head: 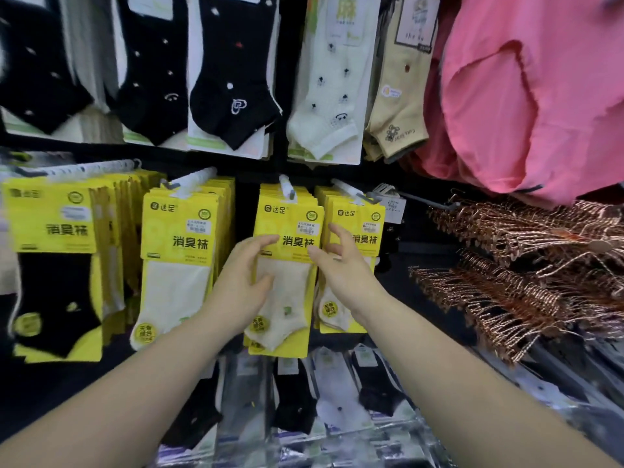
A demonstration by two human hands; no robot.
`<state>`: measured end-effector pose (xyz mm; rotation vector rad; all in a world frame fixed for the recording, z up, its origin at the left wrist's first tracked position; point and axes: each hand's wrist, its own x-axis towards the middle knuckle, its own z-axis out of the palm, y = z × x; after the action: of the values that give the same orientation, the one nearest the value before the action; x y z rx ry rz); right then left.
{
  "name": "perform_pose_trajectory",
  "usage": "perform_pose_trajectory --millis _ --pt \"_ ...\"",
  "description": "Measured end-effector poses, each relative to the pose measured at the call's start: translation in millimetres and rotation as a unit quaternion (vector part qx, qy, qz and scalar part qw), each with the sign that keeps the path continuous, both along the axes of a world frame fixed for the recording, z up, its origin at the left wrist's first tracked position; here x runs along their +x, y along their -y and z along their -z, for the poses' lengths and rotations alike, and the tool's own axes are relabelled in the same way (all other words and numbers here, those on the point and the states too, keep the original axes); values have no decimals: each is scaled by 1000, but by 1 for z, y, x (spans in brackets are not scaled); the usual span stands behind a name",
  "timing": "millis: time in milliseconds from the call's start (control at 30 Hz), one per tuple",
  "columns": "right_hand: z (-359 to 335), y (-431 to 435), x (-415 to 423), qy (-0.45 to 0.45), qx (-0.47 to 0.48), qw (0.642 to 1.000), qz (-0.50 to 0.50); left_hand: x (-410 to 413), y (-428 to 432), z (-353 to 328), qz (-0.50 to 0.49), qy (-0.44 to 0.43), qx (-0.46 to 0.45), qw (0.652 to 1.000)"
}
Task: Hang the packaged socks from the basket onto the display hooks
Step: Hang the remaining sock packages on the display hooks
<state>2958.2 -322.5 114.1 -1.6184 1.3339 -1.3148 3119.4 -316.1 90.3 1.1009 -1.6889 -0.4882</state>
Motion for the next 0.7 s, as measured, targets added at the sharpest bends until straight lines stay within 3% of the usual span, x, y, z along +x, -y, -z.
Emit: perform_pose_trajectory --millis 100,300,567,700 --pt "0 7 22 -21 -45 999 -2 4 14 1 -27 26 23 999" --pt "9 35 51 -52 -26 993 105 -16 38 0 3 -45 122 992" --pt "3 62 46 -81 -11 986 142 -17 66 -14 -3 -54 143 988" --pt "4 61 41 -70 -22 988 135 -9 62 -18 0 -2 147 989"
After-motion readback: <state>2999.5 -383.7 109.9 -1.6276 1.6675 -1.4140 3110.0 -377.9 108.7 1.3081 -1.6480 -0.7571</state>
